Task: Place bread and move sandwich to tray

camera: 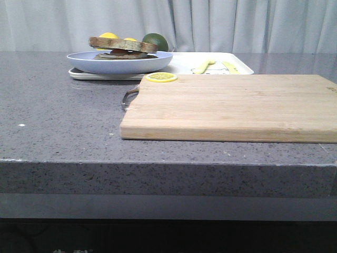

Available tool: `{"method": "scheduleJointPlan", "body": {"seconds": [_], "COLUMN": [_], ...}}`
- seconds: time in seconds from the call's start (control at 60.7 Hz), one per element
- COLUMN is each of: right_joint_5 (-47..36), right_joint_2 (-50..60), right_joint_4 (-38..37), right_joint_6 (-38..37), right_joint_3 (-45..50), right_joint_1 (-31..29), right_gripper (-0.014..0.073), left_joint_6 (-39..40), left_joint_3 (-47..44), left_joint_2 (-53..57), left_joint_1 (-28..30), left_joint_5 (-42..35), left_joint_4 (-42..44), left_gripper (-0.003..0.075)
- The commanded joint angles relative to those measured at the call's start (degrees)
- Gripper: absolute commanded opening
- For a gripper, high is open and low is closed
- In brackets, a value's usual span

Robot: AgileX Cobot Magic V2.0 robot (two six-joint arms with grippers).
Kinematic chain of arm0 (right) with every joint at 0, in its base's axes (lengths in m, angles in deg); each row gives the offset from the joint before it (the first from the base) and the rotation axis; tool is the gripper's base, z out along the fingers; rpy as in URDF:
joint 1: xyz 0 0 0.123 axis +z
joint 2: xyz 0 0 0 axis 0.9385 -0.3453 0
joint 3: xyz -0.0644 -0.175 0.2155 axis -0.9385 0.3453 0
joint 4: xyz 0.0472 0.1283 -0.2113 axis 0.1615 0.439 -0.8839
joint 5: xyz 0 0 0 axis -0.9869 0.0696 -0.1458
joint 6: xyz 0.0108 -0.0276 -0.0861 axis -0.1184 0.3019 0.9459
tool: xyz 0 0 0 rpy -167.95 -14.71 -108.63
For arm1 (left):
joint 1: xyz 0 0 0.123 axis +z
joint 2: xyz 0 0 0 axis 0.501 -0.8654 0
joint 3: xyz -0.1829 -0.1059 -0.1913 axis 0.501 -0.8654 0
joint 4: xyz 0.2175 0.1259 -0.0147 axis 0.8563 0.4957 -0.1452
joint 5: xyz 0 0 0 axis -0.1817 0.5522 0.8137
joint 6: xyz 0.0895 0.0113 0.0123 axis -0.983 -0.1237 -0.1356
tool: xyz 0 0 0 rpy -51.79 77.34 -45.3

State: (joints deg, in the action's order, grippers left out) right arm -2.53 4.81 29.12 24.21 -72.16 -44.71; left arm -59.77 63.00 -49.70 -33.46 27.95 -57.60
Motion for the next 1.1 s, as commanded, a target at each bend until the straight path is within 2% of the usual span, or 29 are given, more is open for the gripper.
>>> {"method": "scheduleJointPlan", "body": {"seconds": [0.0, 0.263, 0.346, 0.461, 0.56, 0.741, 0.938, 1.087], "right_joint_5": [-3.89, -4.29, -5.17, -11.29, -20.45, -29.69, -33.75, -38.85], "right_joint_2": [0.11, 1.11, 4.08, 11.25, 18.78, 32.10, 38.18, 38.11], "right_joint_4": [-0.04, -0.04, -1.07, -0.88, -0.88, 1.53, 2.41, 2.41], "right_joint_6": [0.50, 0.50, 0.50, 0.50, 0.50, 0.50, 0.50, 0.50], "right_joint_3": [-1.47, -0.93, 0.80, 7.42, 16.57, 31.54, 42.87, 47.05], "right_joint_1": [-0.25, -0.25, -3.17, -11.46, -16.77, -22.73, -24.74, -24.42], "right_gripper": [-0.0071, -0.0071, -0.0071, -0.0071, -0.0069, -0.0069, -0.0069, -0.0069], "left_joint_6": [0.48, 0.48, 0.48, 0.48, 0.48, 0.48, 0.48, 0.48], "left_joint_3": [-0.04, -0.04, -0.04, -0.04, -0.04, -0.04, -0.04, -0.04], "left_joint_2": [1.37, 1.37, 1.37, 1.37, 1.37, 1.37, 1.37, 1.37], "left_joint_1": [0.15, 0.15, 0.15, 0.15, 0.15, 0.15, 0.15, 0.15], "left_joint_5": [-5.03, -5.03, -5.03, -5.03, -5.03, -5.03, -5.03, -5.03], "left_joint_4": [0.12, 0.12, 0.12, 0.12, 0.12, 0.12, 0.12, 0.12], "left_gripper": [-0.0020, -0.0020, -0.0020, -0.0020, -0.0020, -0.0020, -0.0020, -0.0020]}}
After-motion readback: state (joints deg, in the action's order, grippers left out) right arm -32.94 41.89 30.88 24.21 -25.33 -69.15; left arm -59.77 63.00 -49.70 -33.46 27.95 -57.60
